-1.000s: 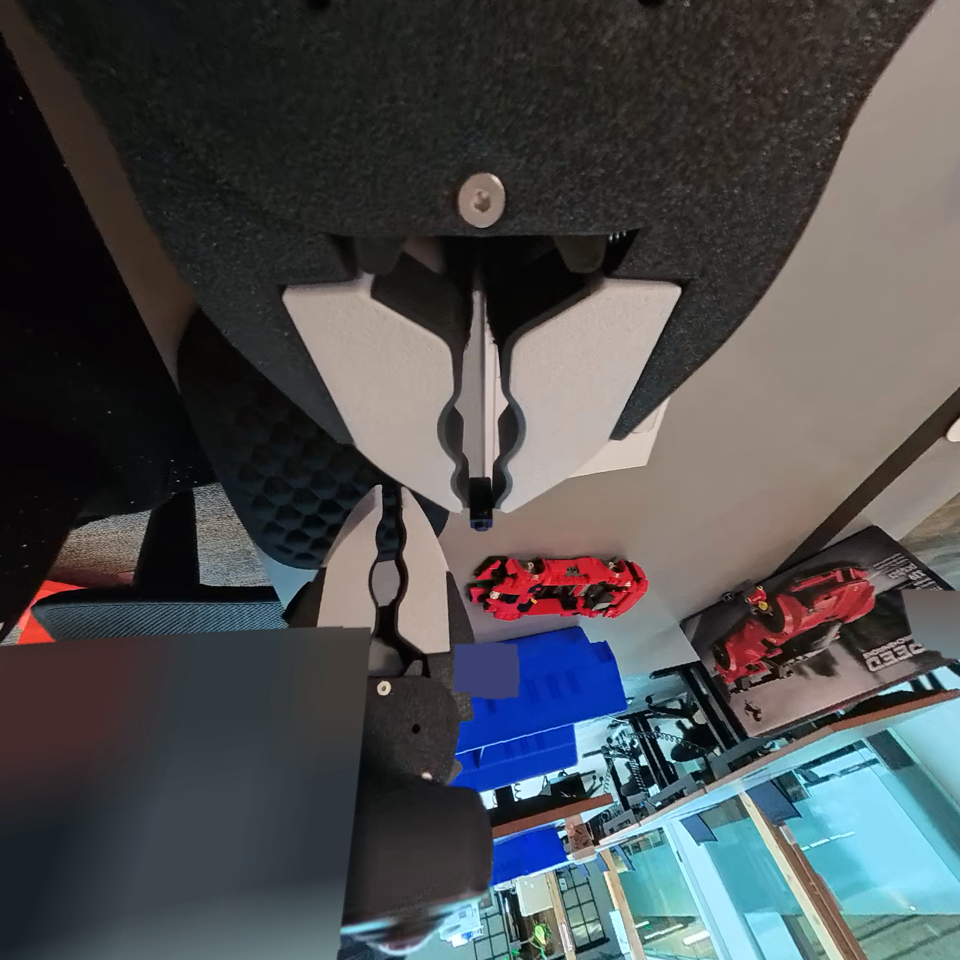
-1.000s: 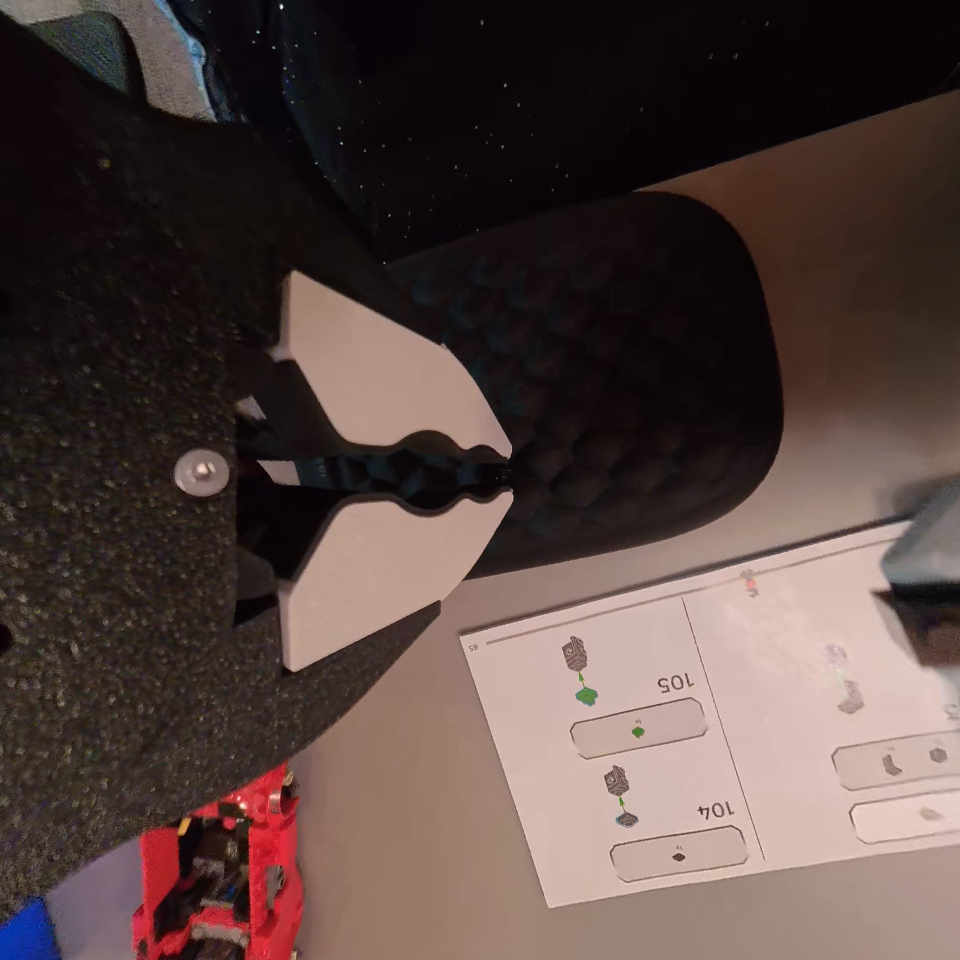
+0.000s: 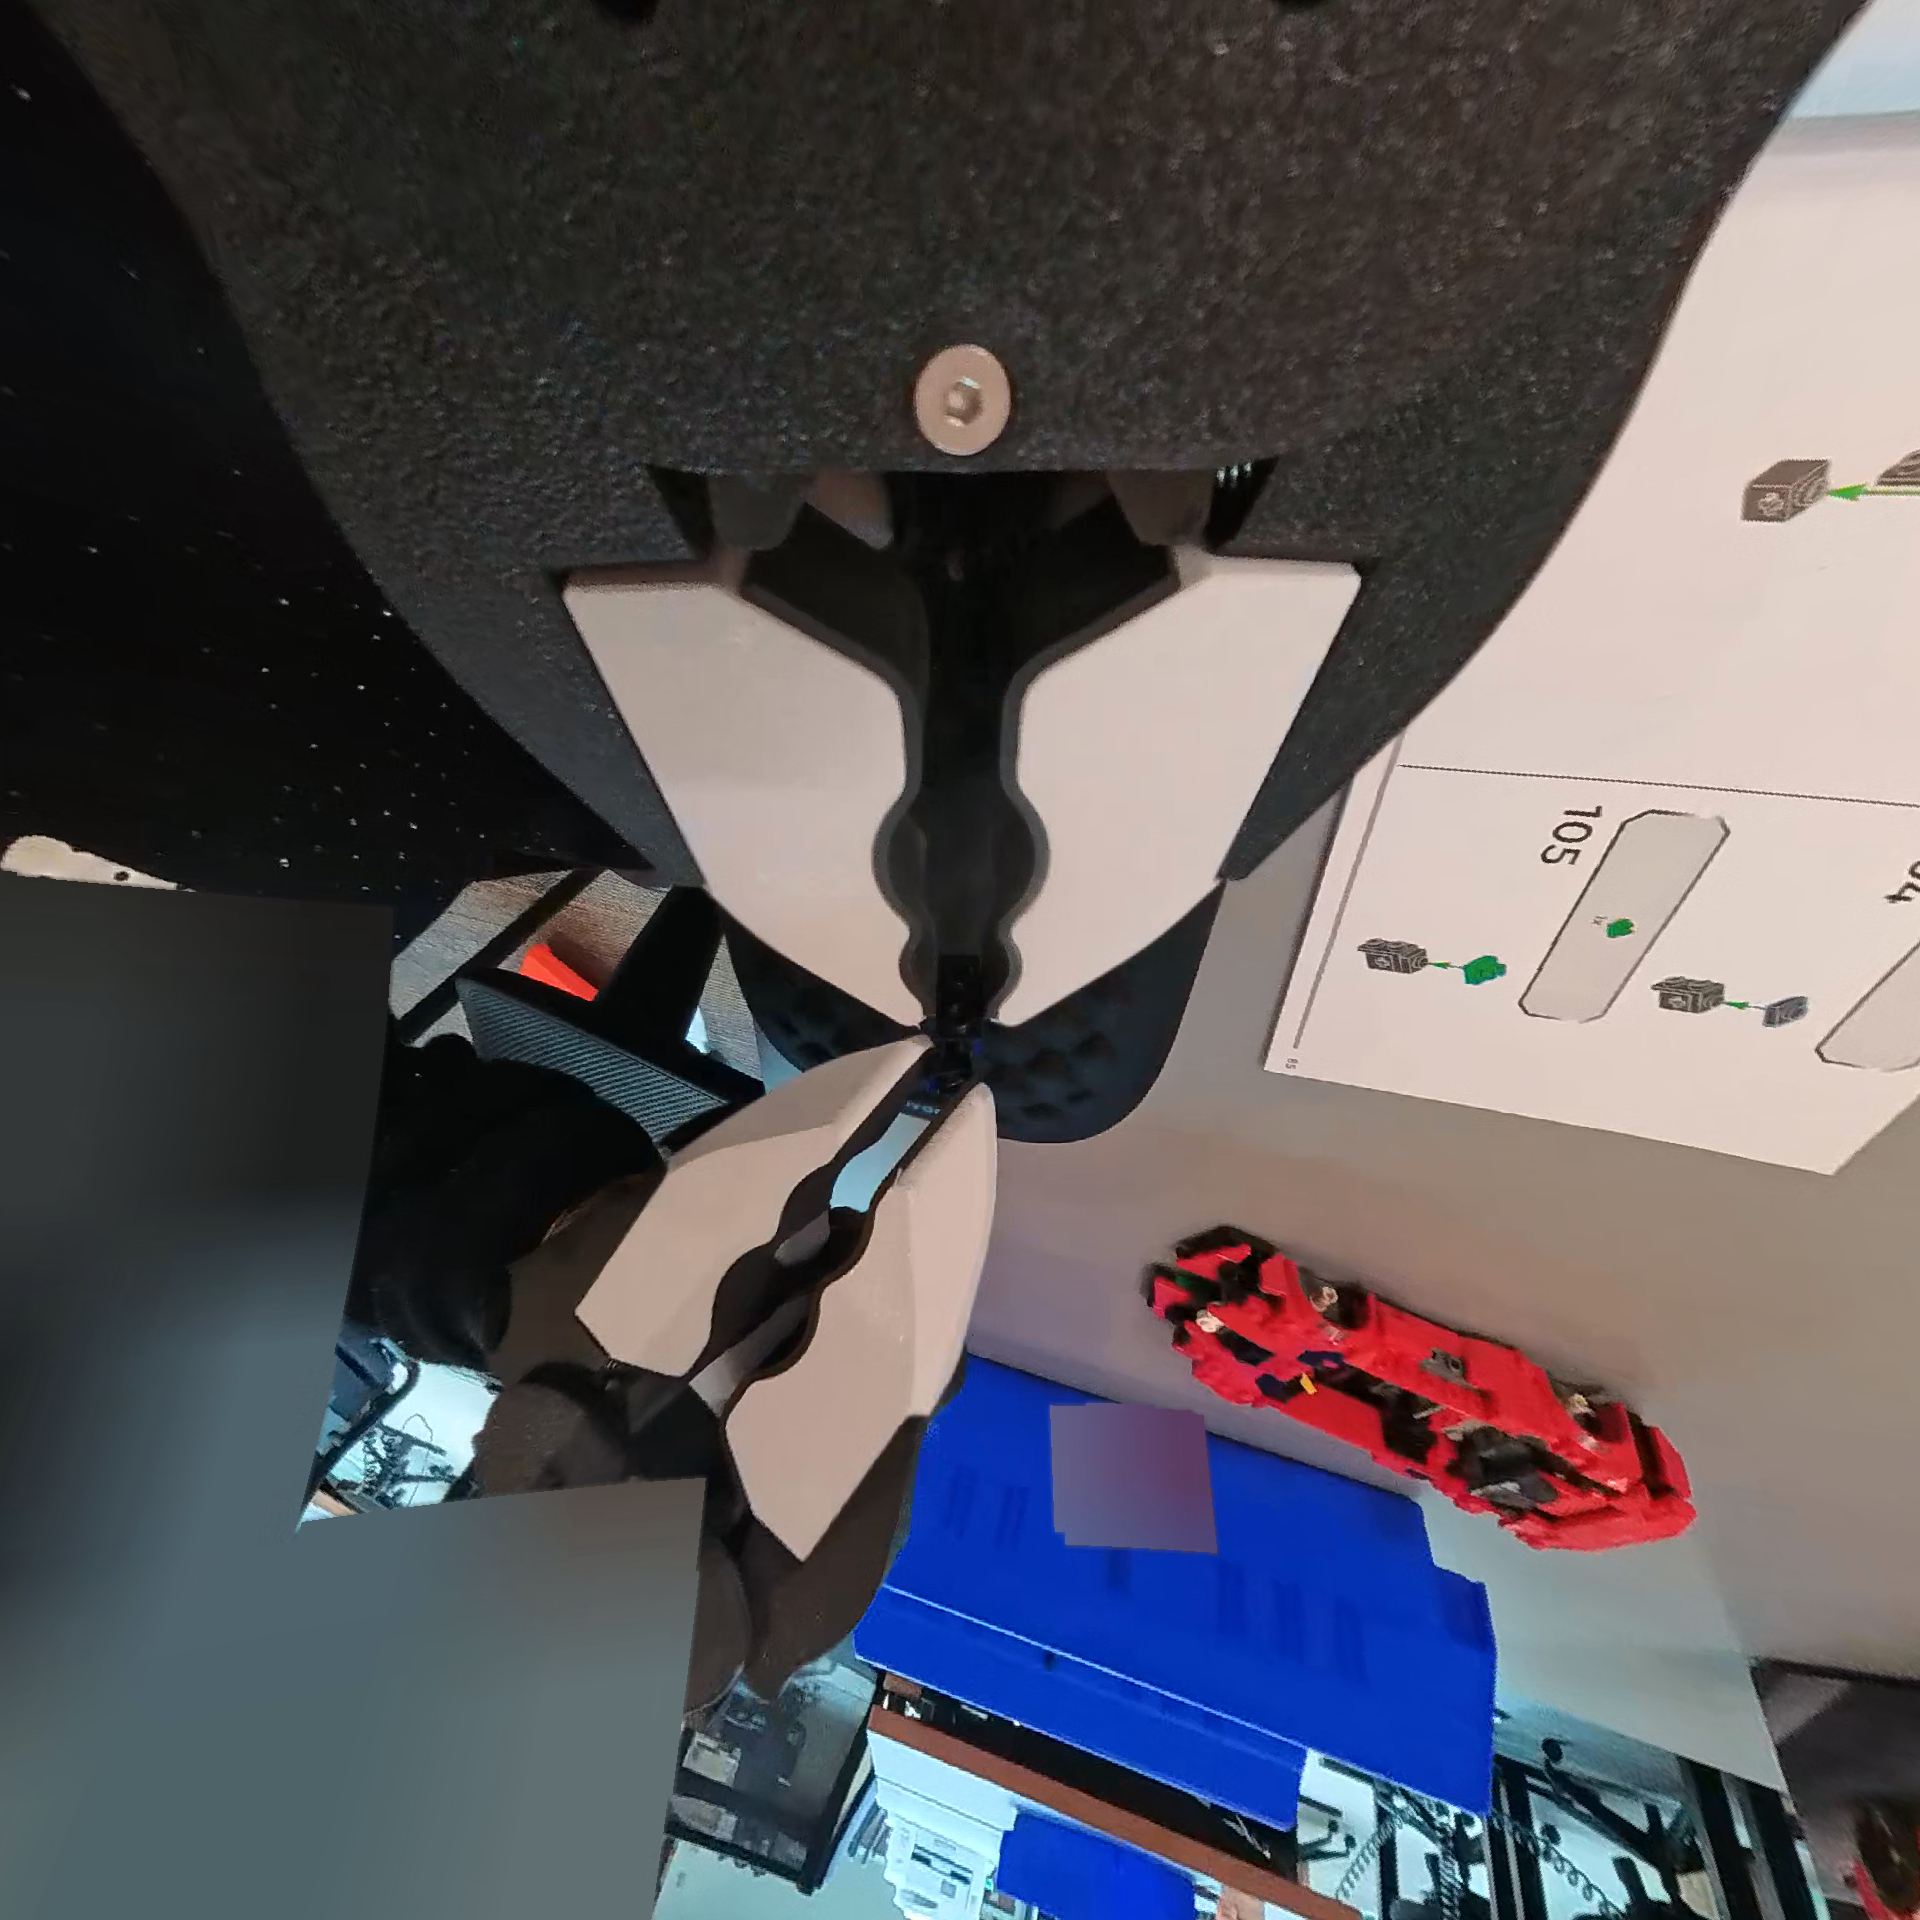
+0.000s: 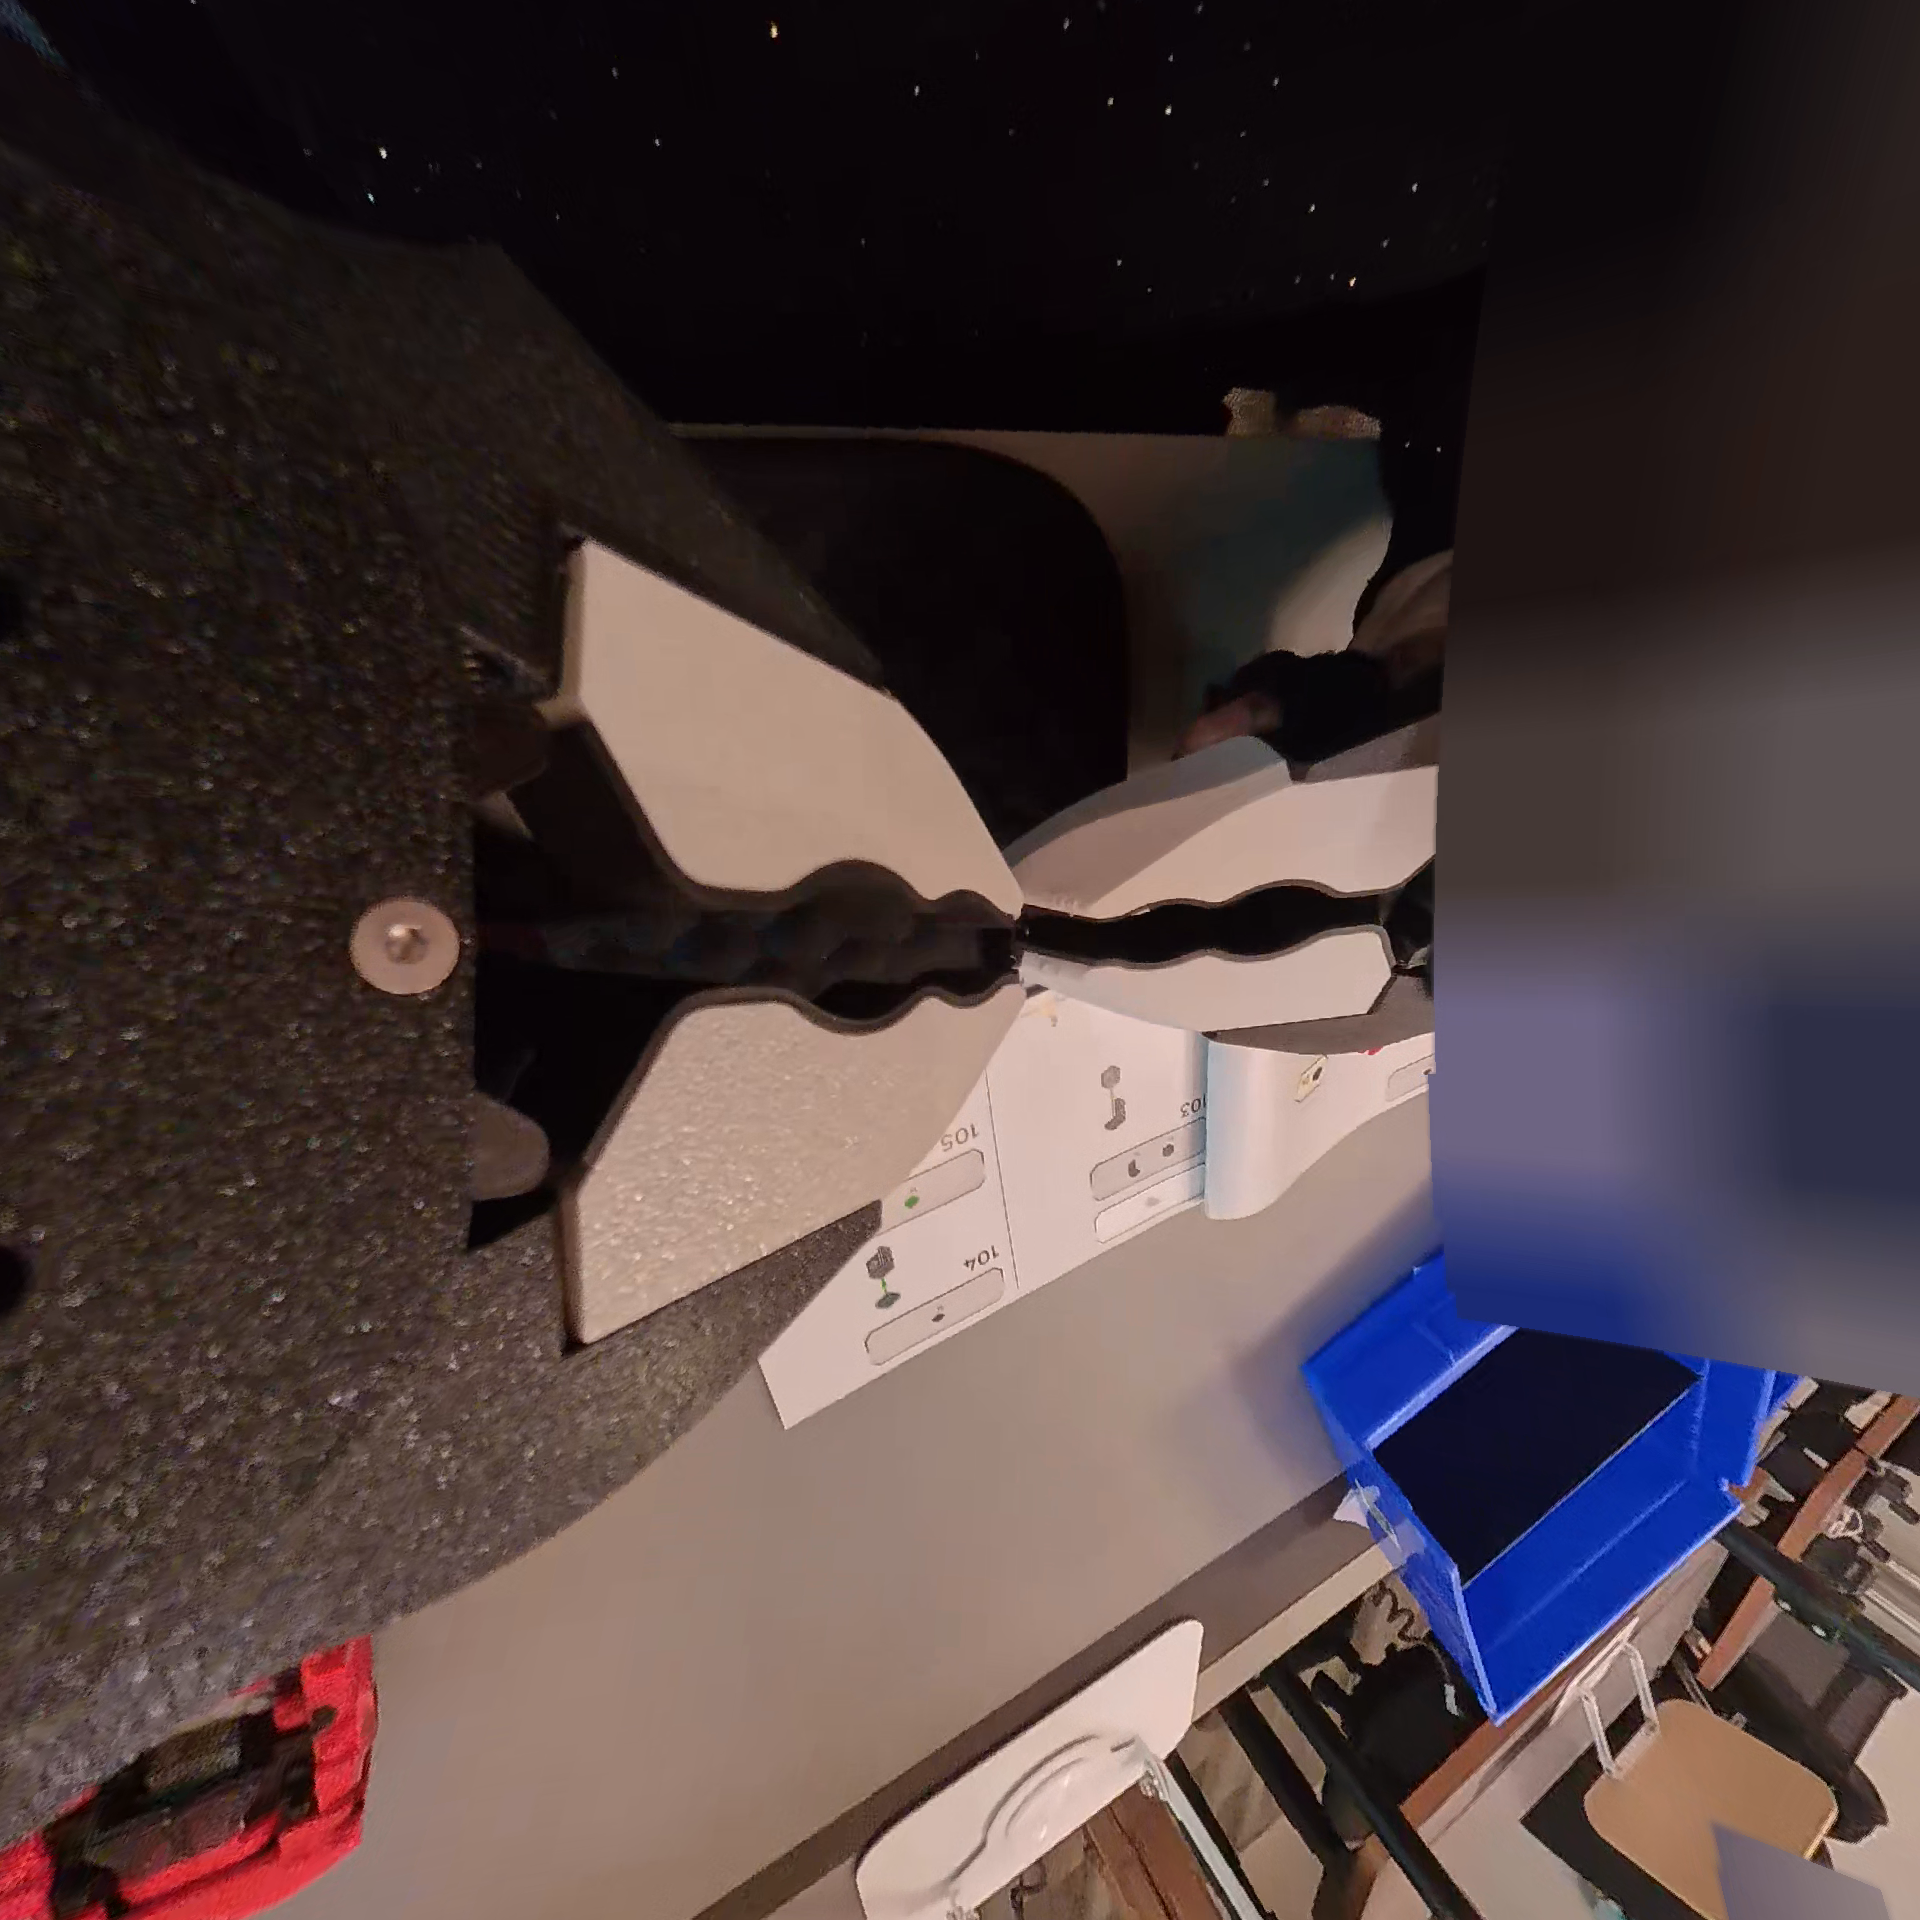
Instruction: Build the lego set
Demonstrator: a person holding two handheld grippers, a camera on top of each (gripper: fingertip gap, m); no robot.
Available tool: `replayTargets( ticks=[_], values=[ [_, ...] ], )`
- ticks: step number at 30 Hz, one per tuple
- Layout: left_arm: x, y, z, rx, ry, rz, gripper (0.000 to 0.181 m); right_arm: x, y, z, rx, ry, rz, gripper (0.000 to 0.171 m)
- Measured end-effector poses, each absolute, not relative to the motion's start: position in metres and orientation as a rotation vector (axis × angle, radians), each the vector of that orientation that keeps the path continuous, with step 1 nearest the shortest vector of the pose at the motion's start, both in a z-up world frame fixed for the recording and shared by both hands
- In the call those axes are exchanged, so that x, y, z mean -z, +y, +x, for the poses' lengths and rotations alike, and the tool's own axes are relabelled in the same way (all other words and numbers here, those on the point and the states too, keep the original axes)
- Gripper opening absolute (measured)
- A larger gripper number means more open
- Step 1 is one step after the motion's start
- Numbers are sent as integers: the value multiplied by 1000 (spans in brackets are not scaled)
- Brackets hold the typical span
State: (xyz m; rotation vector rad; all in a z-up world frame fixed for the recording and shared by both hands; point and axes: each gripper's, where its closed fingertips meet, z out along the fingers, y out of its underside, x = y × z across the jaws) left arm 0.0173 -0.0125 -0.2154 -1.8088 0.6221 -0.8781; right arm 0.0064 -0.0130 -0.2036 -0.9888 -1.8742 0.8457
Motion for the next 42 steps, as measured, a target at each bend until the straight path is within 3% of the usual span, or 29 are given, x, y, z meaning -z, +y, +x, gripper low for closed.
replayTargets(
  ticks=[16,22,26,42],
  values=[
    [224,-17,27,1033,607,-1891,7,215,-16,17,-991,-1771,-1085,11],
    [221,-19,32,1123,588,-1869,8,229,-25,16,-1005,-1836,-1109,34],
    [235,-15,28,1059,555,-1982,8,223,-24,18,-1082,-1769,-1103,23],
    [255,-9,26,882,560,-2130,8,253,-23,23,-871,-1846,-1206,45]
  ],
)
